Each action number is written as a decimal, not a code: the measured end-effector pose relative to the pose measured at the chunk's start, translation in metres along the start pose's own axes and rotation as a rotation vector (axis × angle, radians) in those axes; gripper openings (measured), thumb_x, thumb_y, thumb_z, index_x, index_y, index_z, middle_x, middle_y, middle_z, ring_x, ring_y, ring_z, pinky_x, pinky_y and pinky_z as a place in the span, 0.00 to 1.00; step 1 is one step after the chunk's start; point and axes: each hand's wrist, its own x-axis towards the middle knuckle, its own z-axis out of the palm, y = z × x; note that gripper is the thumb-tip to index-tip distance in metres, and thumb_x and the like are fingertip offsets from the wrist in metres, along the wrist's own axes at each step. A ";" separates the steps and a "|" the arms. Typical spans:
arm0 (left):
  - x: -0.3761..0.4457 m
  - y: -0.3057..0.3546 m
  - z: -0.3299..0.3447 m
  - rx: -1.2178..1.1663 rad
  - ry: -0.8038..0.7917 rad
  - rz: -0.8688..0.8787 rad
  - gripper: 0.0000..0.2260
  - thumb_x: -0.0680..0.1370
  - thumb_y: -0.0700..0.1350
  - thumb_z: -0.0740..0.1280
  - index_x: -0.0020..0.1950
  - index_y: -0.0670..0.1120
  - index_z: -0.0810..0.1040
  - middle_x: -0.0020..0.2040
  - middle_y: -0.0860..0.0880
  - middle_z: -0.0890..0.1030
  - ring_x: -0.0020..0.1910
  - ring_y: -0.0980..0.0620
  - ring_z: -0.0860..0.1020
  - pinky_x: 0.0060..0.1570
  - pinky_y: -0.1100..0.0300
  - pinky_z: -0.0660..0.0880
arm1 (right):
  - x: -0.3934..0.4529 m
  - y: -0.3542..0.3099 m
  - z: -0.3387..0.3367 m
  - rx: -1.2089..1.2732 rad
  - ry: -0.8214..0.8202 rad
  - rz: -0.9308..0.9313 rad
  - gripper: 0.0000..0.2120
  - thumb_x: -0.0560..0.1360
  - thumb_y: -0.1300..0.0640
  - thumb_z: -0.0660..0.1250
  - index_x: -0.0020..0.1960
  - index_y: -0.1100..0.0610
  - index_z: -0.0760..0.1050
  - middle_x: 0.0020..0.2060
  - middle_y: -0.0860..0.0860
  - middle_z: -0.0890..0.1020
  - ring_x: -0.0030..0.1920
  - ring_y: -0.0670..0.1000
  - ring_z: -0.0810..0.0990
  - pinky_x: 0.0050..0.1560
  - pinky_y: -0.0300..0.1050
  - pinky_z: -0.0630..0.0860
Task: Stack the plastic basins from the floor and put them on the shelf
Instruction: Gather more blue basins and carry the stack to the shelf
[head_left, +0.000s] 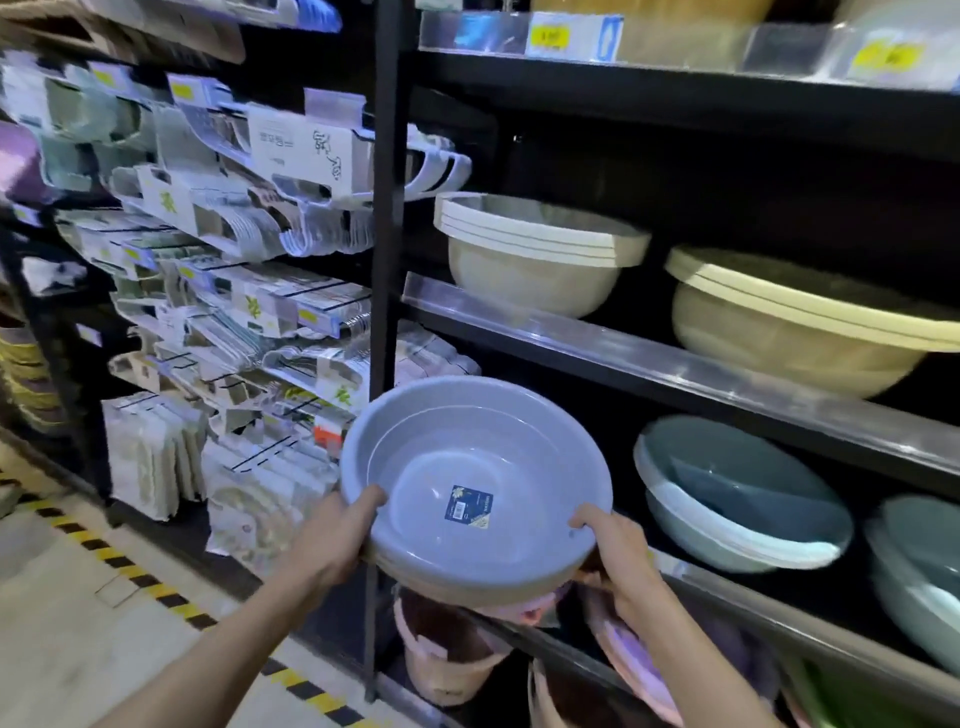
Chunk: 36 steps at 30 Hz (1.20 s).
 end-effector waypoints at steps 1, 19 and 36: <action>0.008 0.005 0.012 0.016 -0.021 0.004 0.19 0.70 0.59 0.64 0.29 0.45 0.75 0.18 0.51 0.75 0.20 0.50 0.72 0.27 0.56 0.67 | 0.005 -0.001 -0.010 0.007 0.028 0.002 0.08 0.62 0.55 0.72 0.41 0.55 0.79 0.29 0.49 0.81 0.29 0.52 0.77 0.30 0.45 0.74; 0.168 0.040 0.113 -0.123 -0.313 0.017 0.19 0.69 0.58 0.70 0.41 0.42 0.74 0.24 0.46 0.73 0.19 0.50 0.67 0.19 0.65 0.61 | 0.116 -0.005 -0.037 0.224 0.138 -0.018 0.10 0.70 0.52 0.71 0.47 0.57 0.81 0.34 0.54 0.81 0.36 0.54 0.77 0.36 0.48 0.75; 0.291 0.034 0.149 -0.166 -0.534 0.037 0.22 0.66 0.61 0.71 0.39 0.42 0.73 0.21 0.51 0.71 0.20 0.53 0.69 0.19 0.61 0.65 | 0.182 -0.018 0.000 0.191 0.397 0.009 0.19 0.67 0.48 0.73 0.46 0.61 0.73 0.24 0.51 0.74 0.23 0.49 0.73 0.25 0.40 0.73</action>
